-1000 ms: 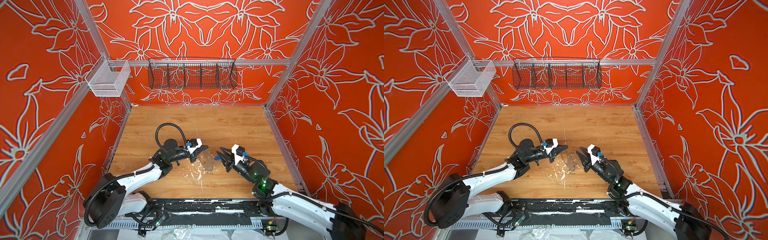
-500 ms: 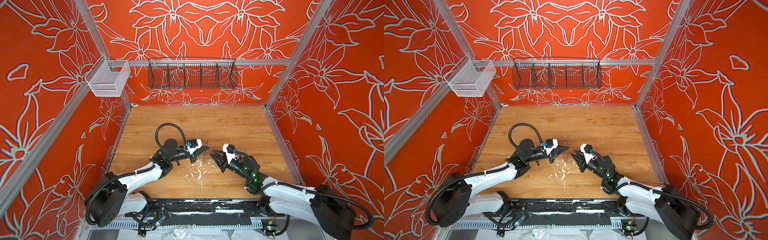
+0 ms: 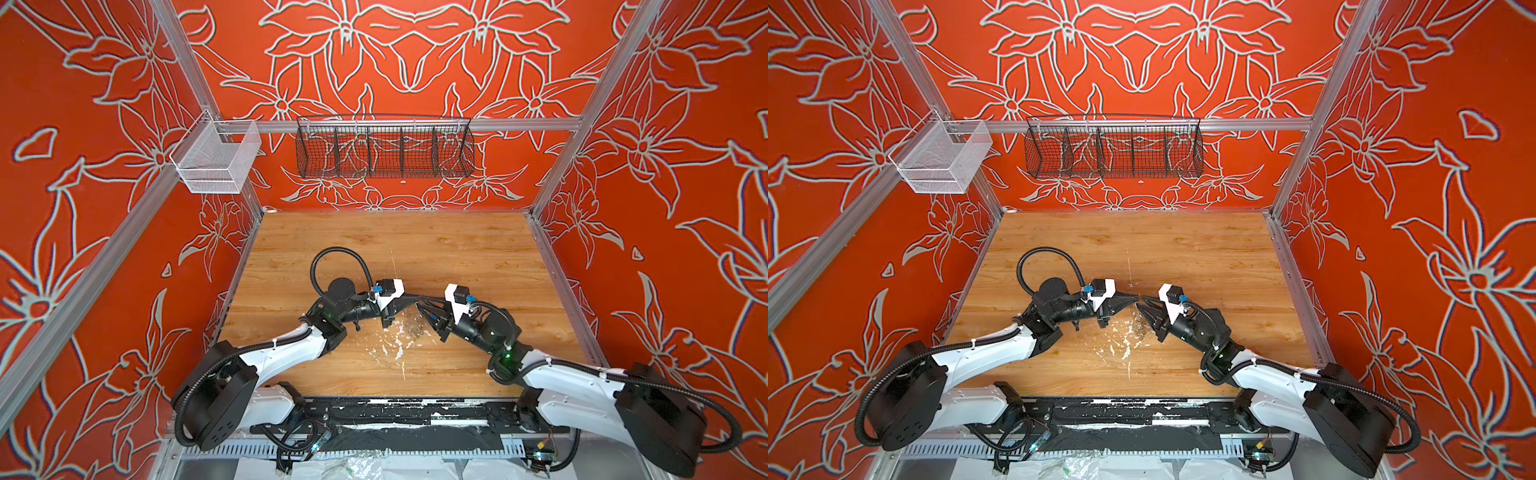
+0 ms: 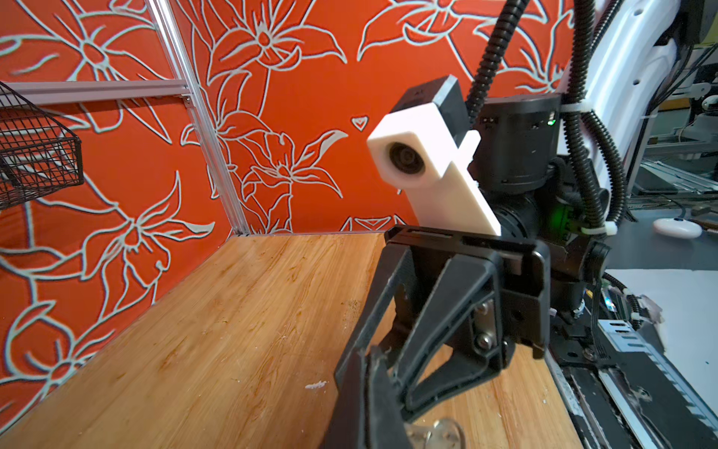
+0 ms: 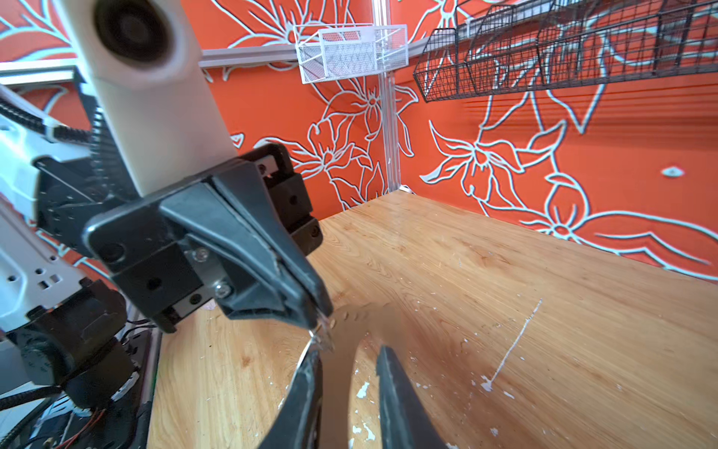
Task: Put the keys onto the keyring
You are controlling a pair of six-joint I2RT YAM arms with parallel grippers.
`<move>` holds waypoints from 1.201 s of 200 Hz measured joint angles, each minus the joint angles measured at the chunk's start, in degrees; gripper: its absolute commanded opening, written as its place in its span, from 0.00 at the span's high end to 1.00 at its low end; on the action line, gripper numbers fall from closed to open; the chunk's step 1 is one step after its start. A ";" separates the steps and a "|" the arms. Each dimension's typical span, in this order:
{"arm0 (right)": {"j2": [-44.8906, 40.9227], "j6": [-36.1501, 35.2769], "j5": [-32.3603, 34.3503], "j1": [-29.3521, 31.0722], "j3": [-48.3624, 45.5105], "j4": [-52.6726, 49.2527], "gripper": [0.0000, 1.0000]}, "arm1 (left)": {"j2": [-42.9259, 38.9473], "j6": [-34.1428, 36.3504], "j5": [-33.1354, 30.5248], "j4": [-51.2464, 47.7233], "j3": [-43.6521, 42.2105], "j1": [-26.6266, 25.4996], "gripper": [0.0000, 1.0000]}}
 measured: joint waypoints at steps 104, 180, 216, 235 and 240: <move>1.07 -0.11 -2.60 0.00 1.33 0.66 0.90 | 0.63 -0.59 3.10 0.11 0.55 0.37 1.00; -0.46 0.46 -3.52 -0.28 1.33 -0.15 1.00 | 0.63 -0.50 4.92 -2.03 2.27 0.87 0.85; -0.57 -0.92 -2.82 -0.22 1.36 -2.67 1.00 | 0.02 -1.42 4.17 -6.08 4.96 0.35 0.64; -1.09 -1.90 -1.70 -0.22 1.36 -5.14 1.00 | -1.53 -1.29 3.17 -8.17 4.98 0.35 0.61; -1.36 -2.19 -1.38 -0.22 1.36 -5.81 1.00 | -2.03 -1.18 2.89 -8.87 4.98 0.37 0.61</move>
